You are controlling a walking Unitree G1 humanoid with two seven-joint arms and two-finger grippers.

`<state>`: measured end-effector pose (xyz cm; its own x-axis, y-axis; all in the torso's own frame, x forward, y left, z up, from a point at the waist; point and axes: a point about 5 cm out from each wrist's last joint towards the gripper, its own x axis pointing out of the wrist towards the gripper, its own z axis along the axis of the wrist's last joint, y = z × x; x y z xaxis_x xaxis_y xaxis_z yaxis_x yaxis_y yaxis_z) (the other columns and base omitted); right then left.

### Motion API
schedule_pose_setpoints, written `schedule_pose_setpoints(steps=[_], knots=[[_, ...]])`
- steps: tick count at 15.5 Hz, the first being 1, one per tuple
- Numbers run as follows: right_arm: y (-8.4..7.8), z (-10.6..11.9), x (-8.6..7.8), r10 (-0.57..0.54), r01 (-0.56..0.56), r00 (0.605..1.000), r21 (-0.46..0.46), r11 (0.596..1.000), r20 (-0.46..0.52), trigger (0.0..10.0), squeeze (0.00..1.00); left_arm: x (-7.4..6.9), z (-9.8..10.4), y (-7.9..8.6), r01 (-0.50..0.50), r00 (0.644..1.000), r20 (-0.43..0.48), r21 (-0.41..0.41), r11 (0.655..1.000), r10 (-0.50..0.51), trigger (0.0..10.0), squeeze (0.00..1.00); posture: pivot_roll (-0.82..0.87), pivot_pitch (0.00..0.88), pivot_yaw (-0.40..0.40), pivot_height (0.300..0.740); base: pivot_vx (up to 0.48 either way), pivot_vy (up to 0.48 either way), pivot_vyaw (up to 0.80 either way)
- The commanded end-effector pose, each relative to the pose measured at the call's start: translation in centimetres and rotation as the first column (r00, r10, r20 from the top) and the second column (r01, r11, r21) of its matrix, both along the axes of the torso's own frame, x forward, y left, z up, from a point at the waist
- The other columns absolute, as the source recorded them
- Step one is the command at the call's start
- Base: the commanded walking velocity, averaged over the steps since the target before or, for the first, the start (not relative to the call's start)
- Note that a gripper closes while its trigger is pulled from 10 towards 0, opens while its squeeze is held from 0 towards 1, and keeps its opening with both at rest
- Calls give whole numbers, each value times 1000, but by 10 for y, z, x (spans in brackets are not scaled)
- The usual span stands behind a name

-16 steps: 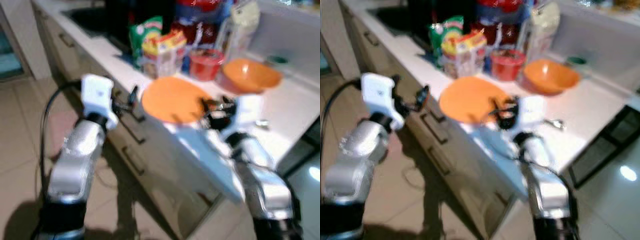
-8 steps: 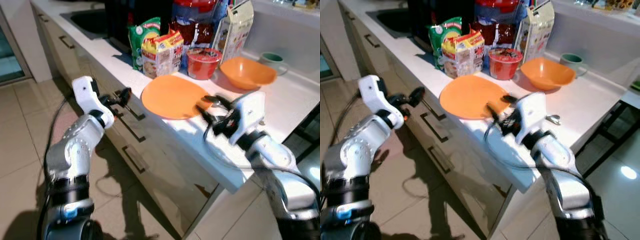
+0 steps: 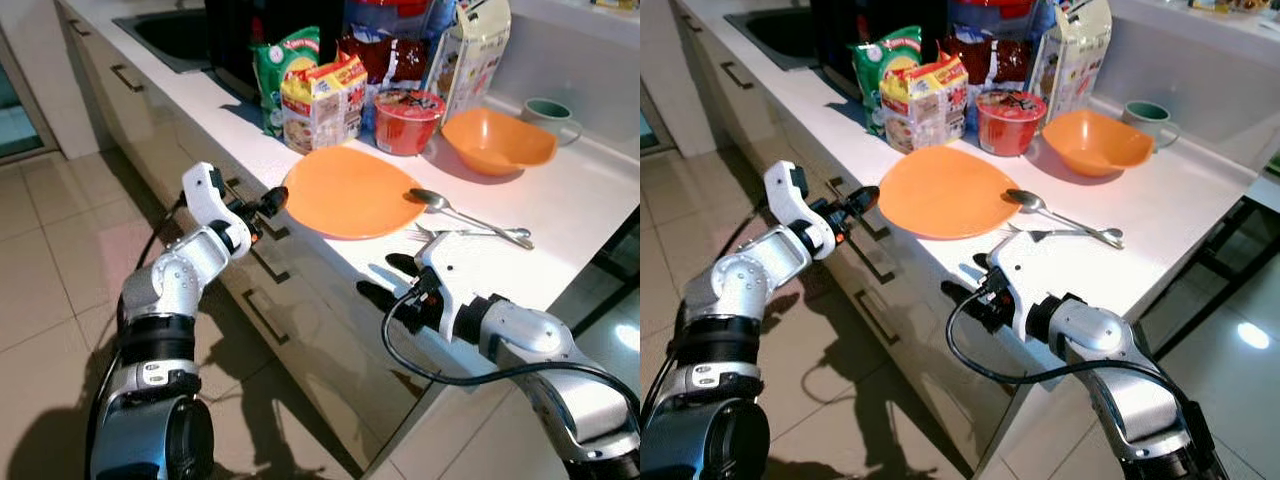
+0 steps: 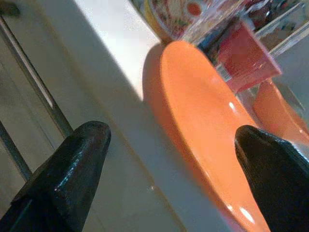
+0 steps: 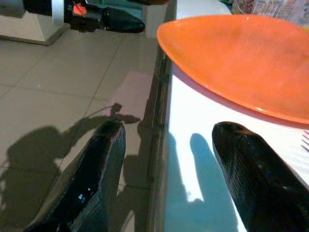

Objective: Setting the table

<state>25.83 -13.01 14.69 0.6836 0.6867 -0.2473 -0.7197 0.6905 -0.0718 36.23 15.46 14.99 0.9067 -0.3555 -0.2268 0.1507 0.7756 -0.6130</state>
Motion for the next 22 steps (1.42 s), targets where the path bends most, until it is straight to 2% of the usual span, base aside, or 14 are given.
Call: schedule_pose_setpoints(steps=[1,2,4,7,15,16,17,18,19,22], knots=[[0,2,-2,11,-11,1000,-11,1000,0,10000,0,3,2,-3,12,1000,9,15,1000,-13,10000,0,-5,0,-13,740,0,0,0],[-1,3,-1,2,-2,1000,-10,1000,2,10000,0,6,-1,-2,6,1000,1,57,998,-7,10000,0,-10,0,-10,740,0,0,0],[-2,4,-1,-6,6,1000,-10,1000,0,10000,0,11,-2,0,-7,1000,1,76,997,7,10000,0,-12,0,-8,740,0,0,0],[-2,4,-1,-11,11,1000,-12,1000,-7,10000,0,14,0,-9,34,999,11,35,999,-35,10000,0,-15,0,-7,740,0,0,0],[-3,3,-1,-8,8,1000,-21,1000,-11,10000,0,16,-4,-31,124,992,10,29,992,-124,10000,0,-19,0,-9,740,0,0,0],[-3,3,-1,-8,8,1000,-21,1000,-9,10000,0,16,-6,-33,126,992,-1,32,991,-126,5412,0,-21,0,-8,740,0,0,0],[-3,3,-1,-8,8,1000,-22,1000,-8,10000,0,17,-7,-33,128,992,-5,33,991,-128,5412,0,-21,0,-8,740,0,0,0],[-3,3,-1,-7,7,1000,-24,1000,-8,10000,0,16,-8,-36,139,990,-9,35,990,-139,902,0,-21,0,-9,740,0,0,0],[-3,3,-1,-7,7,1000,-25,1000,-7,10000,0,16,-8,-37,146,989,-9,35,989,-145,0,0,-21,0,-9,740,0,0,0],[-3,3,0,-5,4,1000,-28,1000,-7,10000,0,14,-9,-40,170,985,-10,35,985,-170,0,0,-19,0,-10,740,0,0,0]])
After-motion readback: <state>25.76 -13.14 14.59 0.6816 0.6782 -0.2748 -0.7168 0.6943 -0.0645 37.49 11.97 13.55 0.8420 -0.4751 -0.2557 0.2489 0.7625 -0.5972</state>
